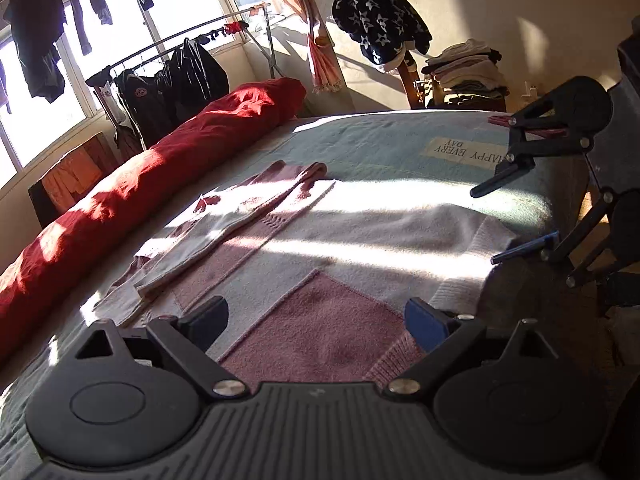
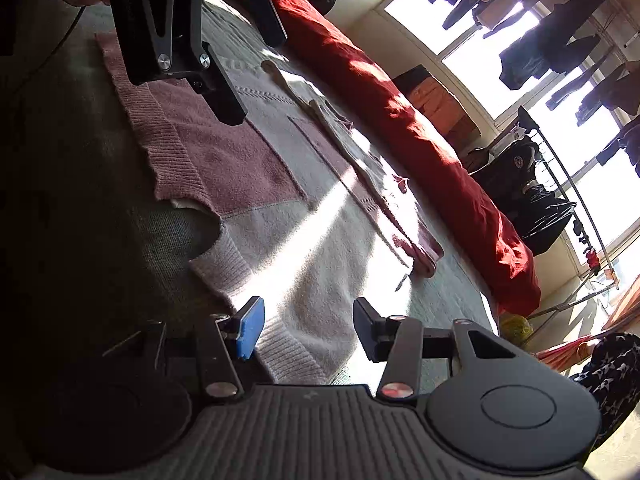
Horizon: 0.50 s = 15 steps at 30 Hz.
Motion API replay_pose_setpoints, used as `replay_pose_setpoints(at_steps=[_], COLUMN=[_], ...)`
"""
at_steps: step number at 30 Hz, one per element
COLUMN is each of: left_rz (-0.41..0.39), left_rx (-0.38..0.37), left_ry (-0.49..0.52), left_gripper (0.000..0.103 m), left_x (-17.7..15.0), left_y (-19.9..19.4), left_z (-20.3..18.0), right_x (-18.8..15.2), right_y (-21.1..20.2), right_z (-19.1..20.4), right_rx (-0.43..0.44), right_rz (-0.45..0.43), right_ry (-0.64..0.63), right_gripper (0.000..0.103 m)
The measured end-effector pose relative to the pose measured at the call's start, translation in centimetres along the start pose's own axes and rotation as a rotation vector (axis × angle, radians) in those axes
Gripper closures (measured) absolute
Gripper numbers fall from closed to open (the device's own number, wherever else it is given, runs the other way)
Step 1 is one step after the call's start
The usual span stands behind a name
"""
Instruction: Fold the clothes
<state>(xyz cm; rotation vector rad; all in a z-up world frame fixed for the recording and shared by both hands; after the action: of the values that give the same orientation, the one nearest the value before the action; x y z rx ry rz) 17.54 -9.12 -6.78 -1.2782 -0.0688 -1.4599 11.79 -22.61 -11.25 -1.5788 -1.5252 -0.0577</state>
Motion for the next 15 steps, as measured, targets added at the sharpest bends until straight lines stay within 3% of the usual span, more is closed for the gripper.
replay_pose_setpoints(at_steps=[4,9,15], left_rz=[0.076,0.111,0.135], left_rx=[0.005,0.022,0.024], left_ry=[0.004,-0.009,-0.027], left_gripper=[0.008,0.008,0.008], left_x=[-3.4,-5.6,-6.6], left_y=[0.0,0.2,1.1], left_z=[-0.7,-1.1,-1.0], right_x=[2.7,5.1,6.5], right_y=[1.1,3.0,4.5], right_z=[3.2,6.4,7.6], right_rx=[0.087,0.164,0.153], right_rz=[-0.055,-0.081,-0.081], right_ry=[-0.065,-0.134,-0.164], right_gripper=[0.048,0.048,0.044])
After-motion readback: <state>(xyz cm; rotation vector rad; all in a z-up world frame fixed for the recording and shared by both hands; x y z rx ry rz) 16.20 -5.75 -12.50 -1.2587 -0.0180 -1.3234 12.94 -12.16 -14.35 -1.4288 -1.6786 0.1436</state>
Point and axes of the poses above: each gripper's, at about its wrist camera, not at the fingertips, and y roughly the way its jaws point, z to its left, x to its top, the point moved 5 cm from there along y, roughly the way its jaws point, and after that the axes turned 4 degrees about y, right-handed, at the moved point
